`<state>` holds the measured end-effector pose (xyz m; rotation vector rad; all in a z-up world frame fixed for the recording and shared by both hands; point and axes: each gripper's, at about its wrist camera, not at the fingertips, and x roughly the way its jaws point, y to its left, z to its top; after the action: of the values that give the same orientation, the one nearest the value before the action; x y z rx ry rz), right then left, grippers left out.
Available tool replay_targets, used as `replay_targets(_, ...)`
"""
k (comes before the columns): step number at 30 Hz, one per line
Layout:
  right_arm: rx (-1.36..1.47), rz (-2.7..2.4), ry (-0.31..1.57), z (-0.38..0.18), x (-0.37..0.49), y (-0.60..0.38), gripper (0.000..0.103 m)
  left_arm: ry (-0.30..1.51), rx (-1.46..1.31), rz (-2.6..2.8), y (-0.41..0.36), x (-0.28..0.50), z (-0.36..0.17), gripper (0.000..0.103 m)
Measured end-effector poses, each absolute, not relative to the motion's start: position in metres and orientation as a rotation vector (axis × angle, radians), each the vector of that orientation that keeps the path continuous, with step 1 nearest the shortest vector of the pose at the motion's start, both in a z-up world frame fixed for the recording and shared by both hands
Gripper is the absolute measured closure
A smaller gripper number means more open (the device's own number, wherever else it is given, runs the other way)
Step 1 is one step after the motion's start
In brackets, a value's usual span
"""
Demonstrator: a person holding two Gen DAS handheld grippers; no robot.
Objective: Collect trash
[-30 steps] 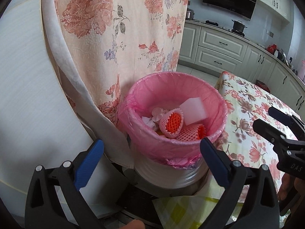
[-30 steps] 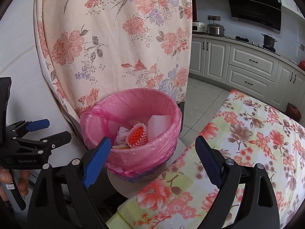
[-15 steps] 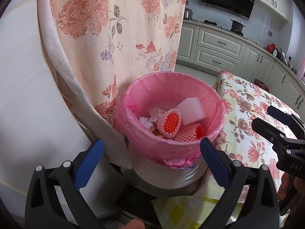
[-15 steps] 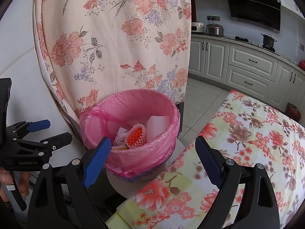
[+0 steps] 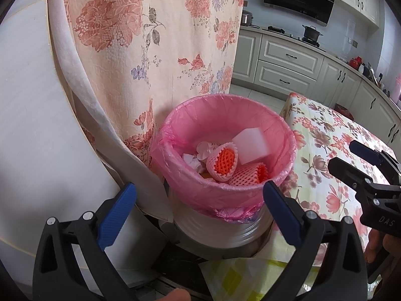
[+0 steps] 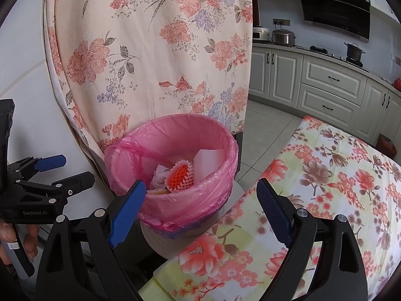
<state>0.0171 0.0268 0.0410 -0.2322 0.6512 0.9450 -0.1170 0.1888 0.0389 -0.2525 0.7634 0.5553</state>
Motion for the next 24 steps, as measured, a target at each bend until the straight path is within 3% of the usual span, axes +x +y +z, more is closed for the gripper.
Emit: replay_targets(24, -0.231, 0.950, 0.653, 0.0391, 0.0156, 0.0277, 0.018, 0.764, -0.252, 0.553, 0.1889, -0.1163, 0.0382, 0.005)
